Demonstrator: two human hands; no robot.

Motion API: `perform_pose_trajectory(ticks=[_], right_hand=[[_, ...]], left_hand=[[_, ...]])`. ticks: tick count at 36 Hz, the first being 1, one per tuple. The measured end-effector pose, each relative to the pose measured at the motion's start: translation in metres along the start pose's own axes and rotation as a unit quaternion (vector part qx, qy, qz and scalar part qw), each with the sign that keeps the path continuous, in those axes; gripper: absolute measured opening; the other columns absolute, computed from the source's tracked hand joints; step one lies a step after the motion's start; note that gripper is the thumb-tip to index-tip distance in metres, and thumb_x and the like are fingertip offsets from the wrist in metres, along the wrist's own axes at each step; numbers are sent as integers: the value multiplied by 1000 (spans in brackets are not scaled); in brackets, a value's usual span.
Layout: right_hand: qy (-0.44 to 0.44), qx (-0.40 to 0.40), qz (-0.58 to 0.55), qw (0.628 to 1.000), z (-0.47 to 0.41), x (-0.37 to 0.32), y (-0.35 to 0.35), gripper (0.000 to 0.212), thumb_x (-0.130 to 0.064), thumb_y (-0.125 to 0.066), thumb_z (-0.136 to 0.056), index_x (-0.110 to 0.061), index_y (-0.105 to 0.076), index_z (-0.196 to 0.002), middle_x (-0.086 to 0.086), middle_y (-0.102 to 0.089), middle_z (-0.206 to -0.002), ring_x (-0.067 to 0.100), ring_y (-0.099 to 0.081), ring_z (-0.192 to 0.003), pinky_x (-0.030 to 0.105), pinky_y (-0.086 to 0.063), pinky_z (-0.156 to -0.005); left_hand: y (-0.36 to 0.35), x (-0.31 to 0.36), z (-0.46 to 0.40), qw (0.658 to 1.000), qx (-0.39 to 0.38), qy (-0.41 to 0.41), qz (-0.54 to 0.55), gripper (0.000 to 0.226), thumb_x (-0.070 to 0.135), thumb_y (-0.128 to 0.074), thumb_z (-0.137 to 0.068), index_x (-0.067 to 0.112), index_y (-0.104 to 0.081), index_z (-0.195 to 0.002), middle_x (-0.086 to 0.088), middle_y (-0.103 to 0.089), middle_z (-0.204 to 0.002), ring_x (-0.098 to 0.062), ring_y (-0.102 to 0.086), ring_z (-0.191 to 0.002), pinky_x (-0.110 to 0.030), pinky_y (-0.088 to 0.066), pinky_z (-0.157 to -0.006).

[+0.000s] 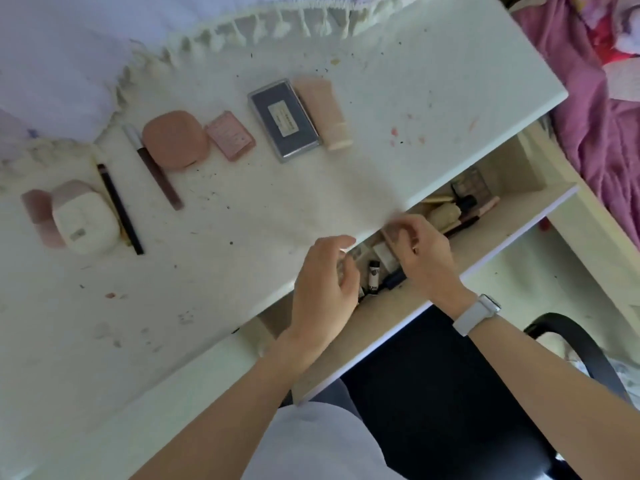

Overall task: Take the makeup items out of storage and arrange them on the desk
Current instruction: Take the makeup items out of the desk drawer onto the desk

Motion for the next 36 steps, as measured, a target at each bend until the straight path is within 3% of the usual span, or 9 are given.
perform_pose_trajectory(ticks=[3,5,9,12,15,21,28,32,36], right_hand=[[-26,-122,135,983,25,39,-33,21,-14,-46,-93,-6,-61,-105,4,-66,-93,19,-60,-86,34,-48,-75],[-51,-191,199,960,35,58,-54,23,-19,-49,-93,-1,-59,-102,17,-67,-95,34,-61,-91,37,-47,-72],[-82,-245,265,929,36,69,-85,53,-52,-55,-85,-5,-53,-107,16,-60,-107,33,-53,-104,39,-48,-80],[-108,-256,292,915,31,72,-106,71,-69,-54,-77,-5,-51,-107,16,-58,-116,31,-52,-111,37,-46,-85],[-140,-208,286,925,27,72,-108,77,-63,-56,-79,-2,-42,-124,17,-51,-125,34,-46,-118,40,-43,-90],[-170,-186,274,928,27,83,-112,43,-24,-53,-88,-1,-38,-122,19,-54,-123,33,-40,-122,39,-38,-89],[-117,-229,318,913,25,82,-125,31,-29,-52,-89,-7,-52,-111,15,-55,-121,33,-42,-119,39,-36,-89],[-107,-241,303,916,26,82,-130,47,-40,-55,-87,-5,-47,-118,16,-51,-124,33,-43,-119,41,-35,-91],[-117,-253,287,917,29,83,-137,48,-39,-57,-85,-6,-43,-117,17,-52,-123,32,-46,-117,40,-33,-91]], left_hand=[[-42,-28,41,992,-112,35,-39,23,10,-52,-92,10,-58,-114,-3,-59,-109,-17,-56,-100,-26,-46,-84],[-62,-62,62,979,-159,117,-53,27,12,-49,-93,11,-54,-120,-4,-53,-119,-18,-52,-109,-26,-41,-92],[-74,-111,82,956,-158,239,-67,30,12,-45,-94,3,-50,-123,-14,-48,-126,-29,-53,-109,-33,-42,-91],[-79,-131,81,947,-139,279,-73,26,13,-43,-95,-2,-52,-114,-19,-58,-112,-33,-57,-102,-38,-46,-85],[-84,-141,73,941,-124,304,-79,27,21,-50,-95,1,-54,-111,-15,-62,-109,-31,-58,-102,-31,-44,-77],[-93,-152,62,926,-95,349,-112,37,37,-56,-92,3,-55,-106,-14,-63,-107,-31,-60,-100,-31,-40,-68],[-99,-154,58,913,-85,360,-173,35,38,-55,-91,4,-57,-101,-13,-65,-104,-30,-62,-95,-30,-38,-62],[-95,-156,62,904,-72,394,-150,32,35,-56,-89,5,-56,-100,-13,-64,-101,-31,-61,-93,-31,-38,-63],[-96,-159,62,903,-79,409,-109,29,29,-61,-83,6,-55,-101,-11,-64,-99,-31,-61,-92,-31,-41,-65]])
Point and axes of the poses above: each hand's wrist, its own z-axis away from the middle knuckle, its own y-axis out of the back of the hand, x = y × z, the point moved 10 cm from there along -z, towards the middle knuckle
